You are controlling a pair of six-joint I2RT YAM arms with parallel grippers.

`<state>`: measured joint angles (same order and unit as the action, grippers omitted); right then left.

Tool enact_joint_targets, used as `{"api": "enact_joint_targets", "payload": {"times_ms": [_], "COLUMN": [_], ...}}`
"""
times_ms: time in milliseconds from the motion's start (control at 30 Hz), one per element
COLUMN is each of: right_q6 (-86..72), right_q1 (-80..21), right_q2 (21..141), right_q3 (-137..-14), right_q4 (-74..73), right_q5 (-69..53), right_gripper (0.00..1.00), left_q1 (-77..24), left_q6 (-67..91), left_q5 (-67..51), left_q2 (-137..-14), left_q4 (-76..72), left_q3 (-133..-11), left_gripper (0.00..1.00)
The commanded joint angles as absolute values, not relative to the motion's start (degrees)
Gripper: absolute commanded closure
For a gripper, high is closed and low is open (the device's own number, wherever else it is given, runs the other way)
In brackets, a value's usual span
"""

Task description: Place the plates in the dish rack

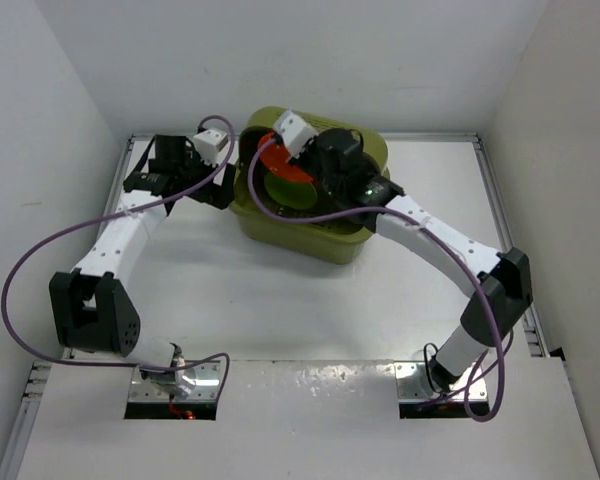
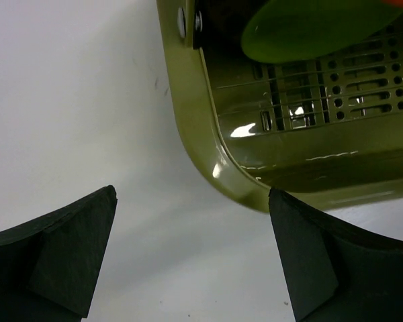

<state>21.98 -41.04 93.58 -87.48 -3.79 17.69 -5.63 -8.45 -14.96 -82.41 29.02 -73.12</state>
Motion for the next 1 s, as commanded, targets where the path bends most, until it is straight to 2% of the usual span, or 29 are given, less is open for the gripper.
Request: {"api": "enact_joint_targets", "payload": {"times_ms": [0, 67, 567, 967], "right_q6": [34.0, 36.0, 38.6, 33.8], "right_q1": [-44.0, -44.6, -44.4, -44.6], "right_q2": [94.8, 95.5, 105.4, 105.2], "right_q3": [-82.2, -78.4, -73.0, -66.6], "right_q4": [9.0, 13.0, 27.9, 28.1], "right_q5": [21.8, 23.7, 26.8, 22.8], "right_gripper": [1.00, 1.00, 1.00, 1.00], "left_q1": [-5.1, -5.1, -5.1, -5.1], "left_q6": [-7.8, -7.8, -8.9, -8.9], "left_q5": [-17.5, -18.0, -19.8, -19.8], "left_q2": [-85.7, -87.1, -92.1, -92.1], "left_q4": [27.2, 27.2, 25.9, 25.3], "left_q3": [-77.4, -78.6, -78.3, -76.6], "left_gripper": [0.00, 0.00, 0.00, 0.00]}}
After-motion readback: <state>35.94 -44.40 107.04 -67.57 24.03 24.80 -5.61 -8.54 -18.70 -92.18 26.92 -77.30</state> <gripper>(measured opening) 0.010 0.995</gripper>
